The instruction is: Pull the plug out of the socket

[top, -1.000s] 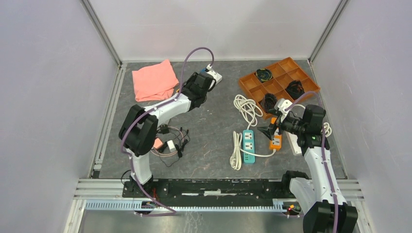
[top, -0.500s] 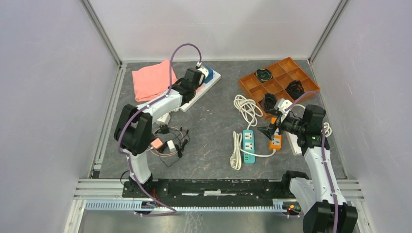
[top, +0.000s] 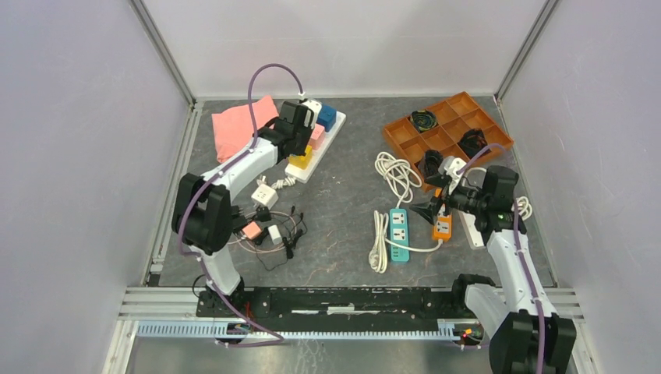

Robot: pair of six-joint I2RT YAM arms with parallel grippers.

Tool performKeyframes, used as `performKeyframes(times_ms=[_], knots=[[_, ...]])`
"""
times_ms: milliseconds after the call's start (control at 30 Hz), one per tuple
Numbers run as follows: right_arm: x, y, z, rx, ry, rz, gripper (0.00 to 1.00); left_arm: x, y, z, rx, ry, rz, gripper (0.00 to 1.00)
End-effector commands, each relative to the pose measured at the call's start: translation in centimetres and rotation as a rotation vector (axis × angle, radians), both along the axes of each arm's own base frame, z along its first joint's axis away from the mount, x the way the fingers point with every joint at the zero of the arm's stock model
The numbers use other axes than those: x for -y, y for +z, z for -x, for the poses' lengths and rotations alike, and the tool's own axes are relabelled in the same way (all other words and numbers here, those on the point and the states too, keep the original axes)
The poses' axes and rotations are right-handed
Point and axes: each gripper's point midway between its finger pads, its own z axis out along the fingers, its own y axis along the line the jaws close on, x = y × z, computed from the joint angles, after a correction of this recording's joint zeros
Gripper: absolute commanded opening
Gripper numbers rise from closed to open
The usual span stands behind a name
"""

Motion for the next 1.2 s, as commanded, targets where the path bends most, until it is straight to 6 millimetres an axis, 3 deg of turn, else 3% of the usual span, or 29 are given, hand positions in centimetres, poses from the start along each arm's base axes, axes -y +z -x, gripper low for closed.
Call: performKeyframes(times_ms=[0, 167, 267, 400, 533, 667, 700, 800, 933, 1167], knots=[[-2.1, 0.7, 0.2, -0.026, 0.082, -0.063, 0.97, 4.1, 6.6, 1.4, 0.061, -0.027, 0.305, 0.02], [-5.7, 1.4, 0.4, 0.003, 0.191, -0.061, 0.98, 4.7, 6.2, 3.1, 0.011, -0.011, 0.384, 0.02], [-7.1, 2.4, -0.7, 0.042, 0.199, -0.088, 0.98, 5.7, 6.1, 4.3, -0.023, -0.029, 0.435, 0.02], [-10.1, 2.8, -2.3, -0.083, 0.182, -0.182, 0.95, 6.9, 6.4, 5.6, -0.039, -0.045, 0.485, 0.02], [-14.3, 3.5, -2.8, -0.191, 0.228, -0.259, 0.75, 7.8, 6.4, 6.9, -0.047, -0.045, 0.519, 0.02], [-18.0, 3.9, -3.9, -0.273, 0.273, -0.3, 0.34, 7.7, 6.3, 7.8, -0.048, -0.024, 0.542, 0.02], [-18.7, 3.8, -4.2, -0.292, 0.28, -0.301, 0.28, 7.6, 6.2, 8.0, -0.049, -0.019, 0.552, 0.02], [-20.8, 2.4, -5.5, -0.36, 0.268, -0.282, 0.16, 7.7, 6.0, 8.6, -0.055, -0.006, 0.585, 0.02], [-23.3, -0.4, -6.0, -0.457, 0.26, -0.249, 0.11, 7.9, 5.4, 9.3, -0.072, 0.007, 0.618, 0.02], [-24.5, -3.8, -7.2, -0.529, 0.201, -0.193, 0.06, 8.0, 5.5, 9.8, -0.075, 0.019, 0.637, 0.02]])
